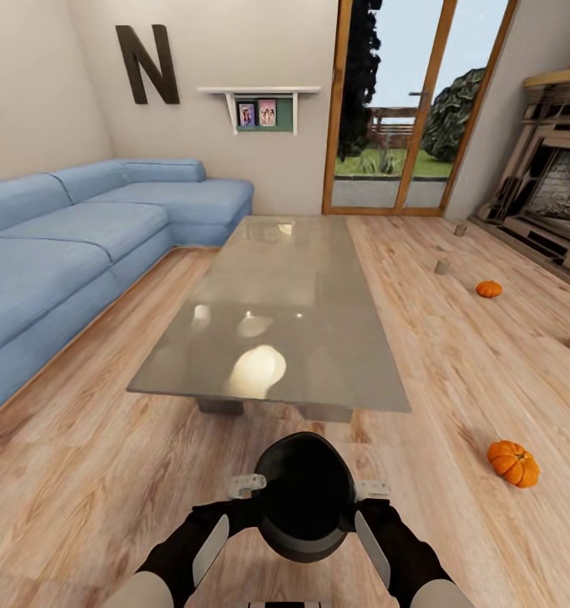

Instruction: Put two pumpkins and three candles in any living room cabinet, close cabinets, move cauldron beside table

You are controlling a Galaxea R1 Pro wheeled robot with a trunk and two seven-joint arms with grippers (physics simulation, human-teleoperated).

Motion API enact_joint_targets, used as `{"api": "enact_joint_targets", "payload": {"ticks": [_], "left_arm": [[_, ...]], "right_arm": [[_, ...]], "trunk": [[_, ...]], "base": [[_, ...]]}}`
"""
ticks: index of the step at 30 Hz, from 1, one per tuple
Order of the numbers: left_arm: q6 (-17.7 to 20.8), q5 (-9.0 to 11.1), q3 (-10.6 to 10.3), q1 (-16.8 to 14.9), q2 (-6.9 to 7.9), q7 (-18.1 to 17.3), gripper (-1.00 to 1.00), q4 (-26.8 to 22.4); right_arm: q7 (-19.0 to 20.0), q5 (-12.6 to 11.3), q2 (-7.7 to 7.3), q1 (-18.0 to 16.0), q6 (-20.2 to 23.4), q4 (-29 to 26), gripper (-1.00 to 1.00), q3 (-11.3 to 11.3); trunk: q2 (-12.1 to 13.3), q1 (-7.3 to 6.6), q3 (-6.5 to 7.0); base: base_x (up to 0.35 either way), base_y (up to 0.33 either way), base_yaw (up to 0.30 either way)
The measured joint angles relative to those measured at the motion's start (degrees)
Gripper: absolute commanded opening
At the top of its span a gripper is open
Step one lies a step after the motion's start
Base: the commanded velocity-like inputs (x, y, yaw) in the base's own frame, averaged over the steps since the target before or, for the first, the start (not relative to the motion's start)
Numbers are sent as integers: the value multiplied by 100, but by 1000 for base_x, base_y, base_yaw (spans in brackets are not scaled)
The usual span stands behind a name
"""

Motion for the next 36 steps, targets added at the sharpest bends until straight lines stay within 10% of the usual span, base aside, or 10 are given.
{"api": "enact_joint_targets", "payload": {"ticks": [36], "left_arm": [[42,-51,19,1,-11,7,-100,-55]], "right_arm": [[-10,-54,-13,-3,3,-26,-100,15]], "trunk": [[-13,22,-199]], "base": [[0,0,0]]}}
